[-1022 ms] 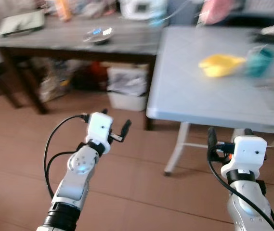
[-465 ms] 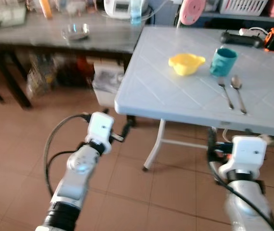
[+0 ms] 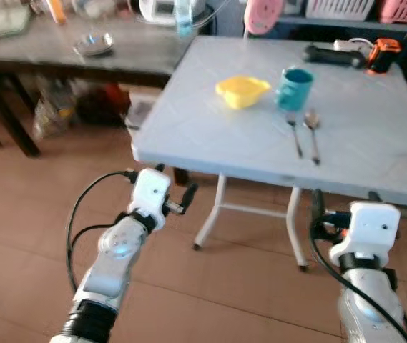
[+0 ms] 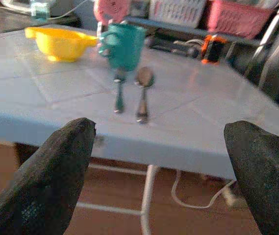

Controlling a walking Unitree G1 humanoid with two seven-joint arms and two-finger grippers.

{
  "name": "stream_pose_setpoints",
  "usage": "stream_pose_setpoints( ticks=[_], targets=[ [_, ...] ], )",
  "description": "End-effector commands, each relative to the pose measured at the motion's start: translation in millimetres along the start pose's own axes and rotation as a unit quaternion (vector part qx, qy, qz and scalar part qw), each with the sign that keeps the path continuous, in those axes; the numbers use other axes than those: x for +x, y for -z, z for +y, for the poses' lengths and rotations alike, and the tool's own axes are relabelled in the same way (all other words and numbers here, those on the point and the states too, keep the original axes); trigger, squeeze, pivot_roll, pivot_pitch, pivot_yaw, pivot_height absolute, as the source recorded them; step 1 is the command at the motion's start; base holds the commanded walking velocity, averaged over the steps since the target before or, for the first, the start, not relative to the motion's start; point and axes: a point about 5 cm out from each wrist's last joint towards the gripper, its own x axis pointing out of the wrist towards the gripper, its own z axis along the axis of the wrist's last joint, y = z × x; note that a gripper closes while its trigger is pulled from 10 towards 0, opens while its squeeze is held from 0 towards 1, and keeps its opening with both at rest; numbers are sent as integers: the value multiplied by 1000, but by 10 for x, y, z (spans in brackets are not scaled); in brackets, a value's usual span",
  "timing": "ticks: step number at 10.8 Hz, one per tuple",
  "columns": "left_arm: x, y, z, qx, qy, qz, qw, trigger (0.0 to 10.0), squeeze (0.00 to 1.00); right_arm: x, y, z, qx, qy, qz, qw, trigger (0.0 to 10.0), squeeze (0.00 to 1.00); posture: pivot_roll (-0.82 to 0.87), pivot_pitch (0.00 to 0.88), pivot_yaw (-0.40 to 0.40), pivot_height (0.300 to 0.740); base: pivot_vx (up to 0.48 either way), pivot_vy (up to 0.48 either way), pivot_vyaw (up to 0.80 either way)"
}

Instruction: Setting the table

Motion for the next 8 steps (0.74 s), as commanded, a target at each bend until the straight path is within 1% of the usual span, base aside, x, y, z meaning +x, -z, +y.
stream_pose_setpoints(
  ticks=[1,3,4,8],
  targets=[
    [17,-47,38,4,-3,-9,1000,10000,0,1,-33,-16,-1,1,-7,1000,10000,0,-56,116,46,740,0,0,0],
    [146,-142,57,-12,-13,-22,1000,10000,0,19,-43,-17,3,2,-9,1000,10000,0,-59,116,41,740,0,0,0],
    [179,-174,54,-18,-11,-28,999,10000,0,21,-49,-14,2,1,-9,1000,10000,0,-62,117,39,740,0,0,0],
    [228,-209,-18,-36,3,-38,999,10000,0,15,-47,-29,2,3,-8,1000,10000,0,-67,118,38,740,0,0,0]
  ],
)
